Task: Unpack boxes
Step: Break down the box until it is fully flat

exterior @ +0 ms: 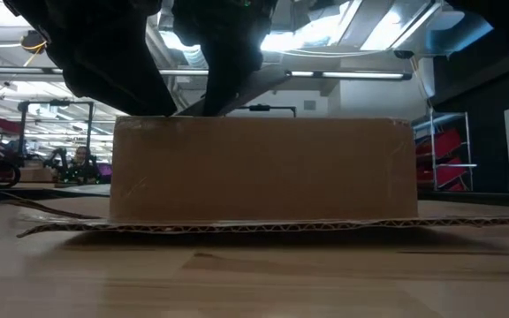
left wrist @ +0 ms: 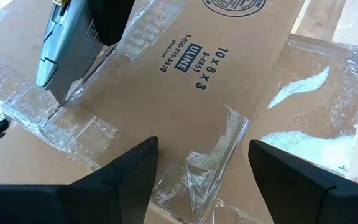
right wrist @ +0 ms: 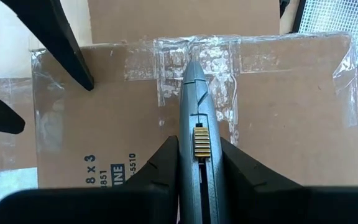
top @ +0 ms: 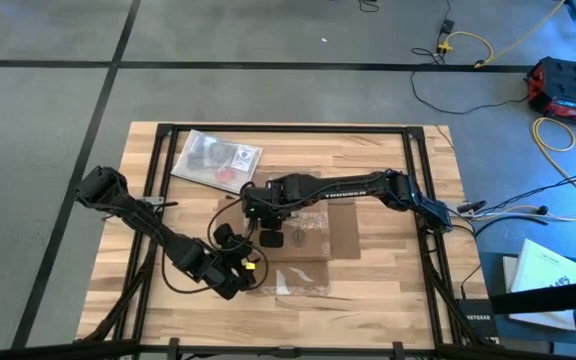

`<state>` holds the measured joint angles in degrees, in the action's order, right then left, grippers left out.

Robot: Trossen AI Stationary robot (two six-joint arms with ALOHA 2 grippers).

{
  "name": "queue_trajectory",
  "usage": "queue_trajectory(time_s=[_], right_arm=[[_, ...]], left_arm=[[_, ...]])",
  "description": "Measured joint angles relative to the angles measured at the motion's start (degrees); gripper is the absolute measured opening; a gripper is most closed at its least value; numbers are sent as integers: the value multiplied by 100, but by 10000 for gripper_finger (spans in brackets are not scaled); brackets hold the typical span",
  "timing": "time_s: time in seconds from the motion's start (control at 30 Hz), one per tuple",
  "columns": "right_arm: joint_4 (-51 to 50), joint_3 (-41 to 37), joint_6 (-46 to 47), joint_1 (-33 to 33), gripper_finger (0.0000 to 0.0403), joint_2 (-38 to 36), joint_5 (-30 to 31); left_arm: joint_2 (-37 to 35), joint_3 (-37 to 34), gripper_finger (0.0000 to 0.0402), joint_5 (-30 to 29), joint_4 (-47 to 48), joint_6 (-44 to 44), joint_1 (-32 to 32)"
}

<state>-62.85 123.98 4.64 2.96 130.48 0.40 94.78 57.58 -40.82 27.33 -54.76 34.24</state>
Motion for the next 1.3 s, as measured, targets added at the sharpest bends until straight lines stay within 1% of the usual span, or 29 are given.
queue_trajectory(time_s=[1.3], right_arm=[[-758,-9,-2,7,58,0,-101]], left_arm=[[0,0,239,1,7,-39,0]])
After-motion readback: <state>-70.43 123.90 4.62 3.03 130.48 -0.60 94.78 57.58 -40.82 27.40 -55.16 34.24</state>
